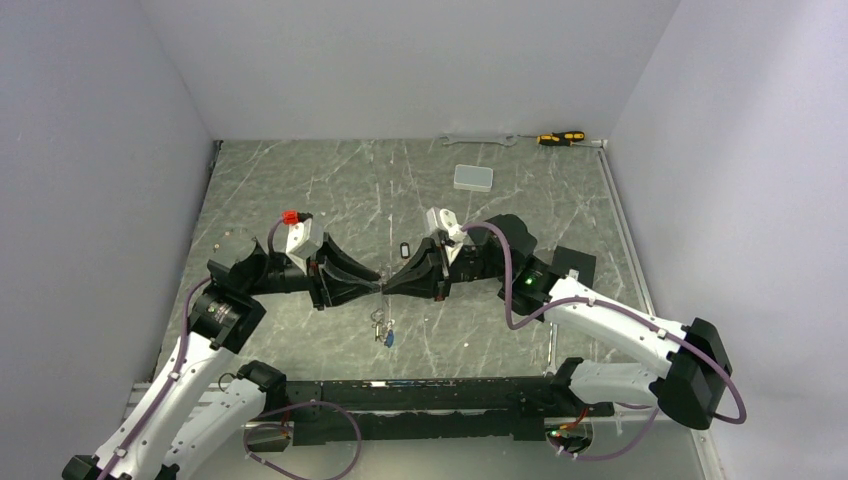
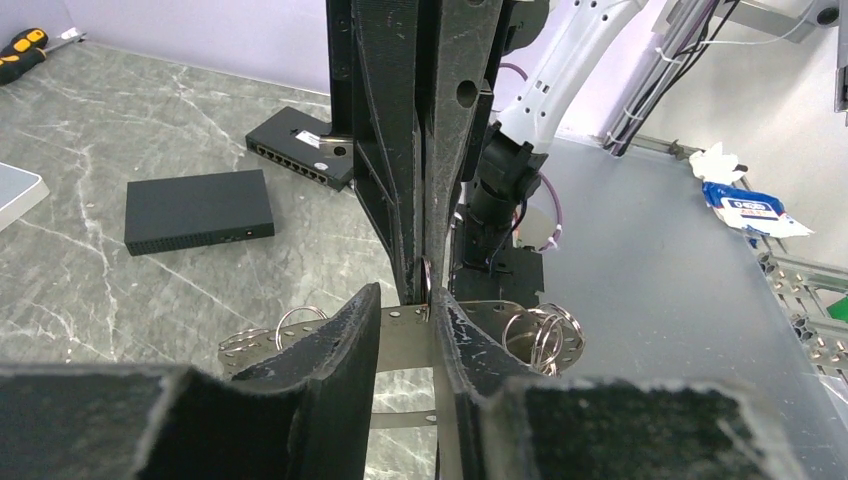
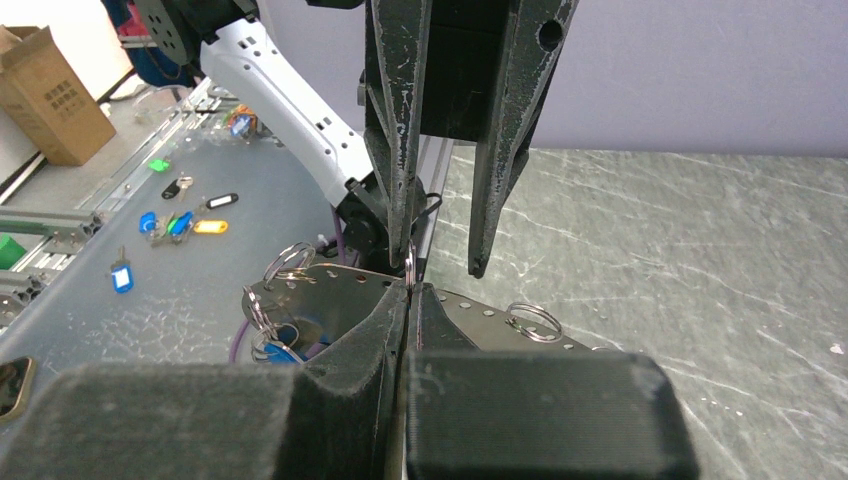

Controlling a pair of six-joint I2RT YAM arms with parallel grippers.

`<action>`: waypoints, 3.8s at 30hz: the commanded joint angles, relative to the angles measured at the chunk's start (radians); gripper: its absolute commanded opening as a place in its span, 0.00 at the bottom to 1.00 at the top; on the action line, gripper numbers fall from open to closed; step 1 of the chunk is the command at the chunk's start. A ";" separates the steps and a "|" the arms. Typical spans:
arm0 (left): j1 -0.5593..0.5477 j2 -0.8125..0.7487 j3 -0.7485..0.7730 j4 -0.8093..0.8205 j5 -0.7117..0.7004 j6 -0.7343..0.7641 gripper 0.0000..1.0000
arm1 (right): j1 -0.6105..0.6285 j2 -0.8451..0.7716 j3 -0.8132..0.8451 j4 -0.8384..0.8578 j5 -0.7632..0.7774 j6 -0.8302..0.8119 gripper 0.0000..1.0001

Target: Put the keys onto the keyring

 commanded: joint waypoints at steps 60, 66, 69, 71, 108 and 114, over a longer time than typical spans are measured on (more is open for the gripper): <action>-0.003 -0.040 0.077 -0.314 -0.363 0.238 0.00 | -0.010 -0.119 -0.023 -0.133 0.848 -0.023 0.58; -0.003 -0.101 0.000 -0.281 -0.579 0.255 0.00 | -0.010 0.010 0.107 -0.387 1.044 0.031 0.58; -0.003 -0.118 -0.016 -0.280 -0.623 0.243 0.00 | -0.010 0.098 0.193 -0.532 1.110 0.080 0.58; -0.003 -0.122 -0.023 -0.279 -0.636 0.241 0.00 | -0.008 0.169 0.233 -0.587 1.128 0.083 0.57; -0.003 -0.204 -0.008 -0.373 -0.762 0.285 0.00 | -0.024 0.732 0.577 -0.769 0.982 -0.026 0.41; -0.003 -0.203 -0.009 -0.370 -0.775 0.288 0.00 | -0.024 0.786 0.605 -0.800 0.996 -0.039 0.39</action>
